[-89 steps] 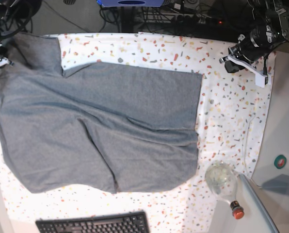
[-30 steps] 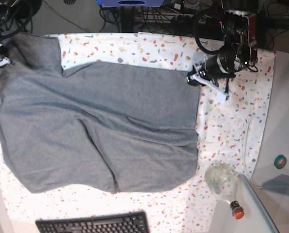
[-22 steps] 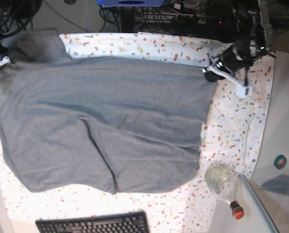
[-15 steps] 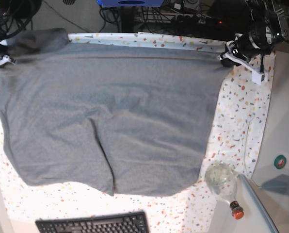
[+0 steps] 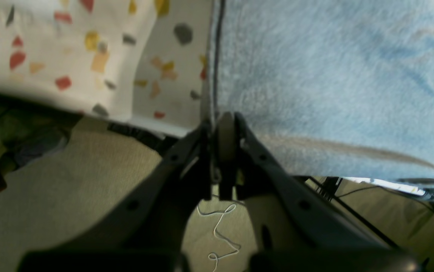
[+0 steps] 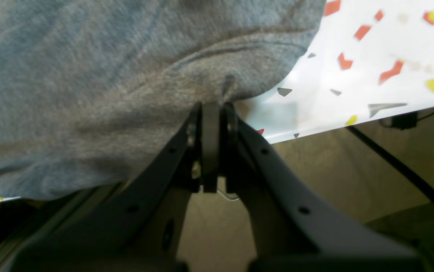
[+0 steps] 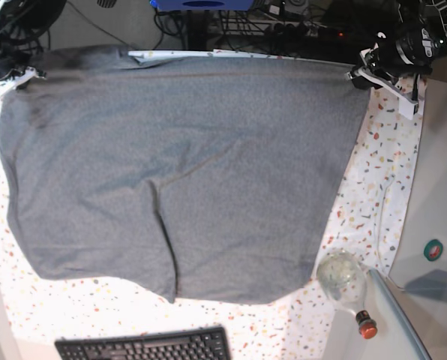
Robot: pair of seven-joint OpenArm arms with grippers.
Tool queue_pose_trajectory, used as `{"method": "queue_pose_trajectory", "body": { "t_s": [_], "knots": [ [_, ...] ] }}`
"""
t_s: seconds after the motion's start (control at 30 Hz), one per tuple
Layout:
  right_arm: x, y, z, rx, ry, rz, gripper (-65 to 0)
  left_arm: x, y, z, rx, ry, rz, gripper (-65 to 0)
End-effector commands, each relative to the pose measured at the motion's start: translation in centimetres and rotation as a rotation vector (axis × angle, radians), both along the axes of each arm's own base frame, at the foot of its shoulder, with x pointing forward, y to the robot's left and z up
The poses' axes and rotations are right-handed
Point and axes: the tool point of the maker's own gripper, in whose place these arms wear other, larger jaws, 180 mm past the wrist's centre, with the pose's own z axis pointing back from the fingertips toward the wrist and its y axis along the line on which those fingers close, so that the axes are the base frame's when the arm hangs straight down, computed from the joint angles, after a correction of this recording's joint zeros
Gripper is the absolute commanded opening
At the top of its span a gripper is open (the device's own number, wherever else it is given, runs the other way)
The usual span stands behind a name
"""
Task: Layout the t-shirt on the table in an organized manner, then fold the t-shirt properly
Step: 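Pull the shirt edge with both grippers to flatten the shirt, then fold the grasped shirt edge over with both grippers and release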
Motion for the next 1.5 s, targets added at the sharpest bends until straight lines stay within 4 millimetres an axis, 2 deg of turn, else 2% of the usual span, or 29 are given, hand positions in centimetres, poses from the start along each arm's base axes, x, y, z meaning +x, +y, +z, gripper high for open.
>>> {"method": "queue_pose_trajectory", "body": {
  "t_s": [0.0,0.07,0.27,0.47,0.63,0.77,0.93,1.03,1.13,1.27,1.33,1.47],
  "knots": [
    [0.6,-0.6,1.0,-0.026,-0.037,0.000,-65.0,0.2,0.4,0.6,0.014,-0.017,-0.001,-65.0],
    [0.7,-0.5,1.3,-0.034,-0.045,0.001,-65.0,-0.4,0.5,0.5,0.018,-0.006,0.001,-65.0],
    [-0.5,-0.6,1.5,-0.046,-0.025,0.009,-65.0,-0.8,2.7,2.8,0.078,-0.060,0.085,-65.0],
    [-0.9,-0.2,1.2,-0.039,-0.013,0.016,-65.0,-1.3,2.7,2.5,0.073,-0.048,0.095,-65.0],
    [-0.4,-0.3,1.7,-0.048,-0.029,0.021,-65.0,-0.4,2.6,2.9,0.072,-0.071,0.093,-65.0],
    [1.0,-0.4,2.2,-0.052,-0.063,0.021,-65.0,0.7,2.5,3.2,0.066,-0.099,0.093,-65.0],
    [4.9,-0.9,3.8,-0.068,-0.144,0.025,-65.0,3.3,1.6,3.8,0.047,-0.155,0.070,-65.0],
    [7.1,-1.6,4.7,-0.071,-0.158,0.030,-65.0,5.3,1.7,4.6,0.047,-0.204,0.075,-65.0],
    [8.9,-2.2,4.8,-0.052,-0.157,0.026,-65.0,7.4,2.0,5.1,0.028,-0.241,0.121,-65.0],
    [11.4,-3.0,4.3,-0.015,-0.167,0.013,-65.0,10.1,0.4,3.9,-0.050,-0.216,0.171,-65.0],
    [12.8,-2.5,3.8,0.001,-0.154,0.051,-65.0,11.2,-0.7,3.0,-0.085,-0.203,0.153,-65.0],
    [14.9,-1.4,3.4,0.015,-0.189,0.096,-65.0,12.7,-1.3,2.0,-0.125,-0.189,0.159,-65.0]
  ]
}}
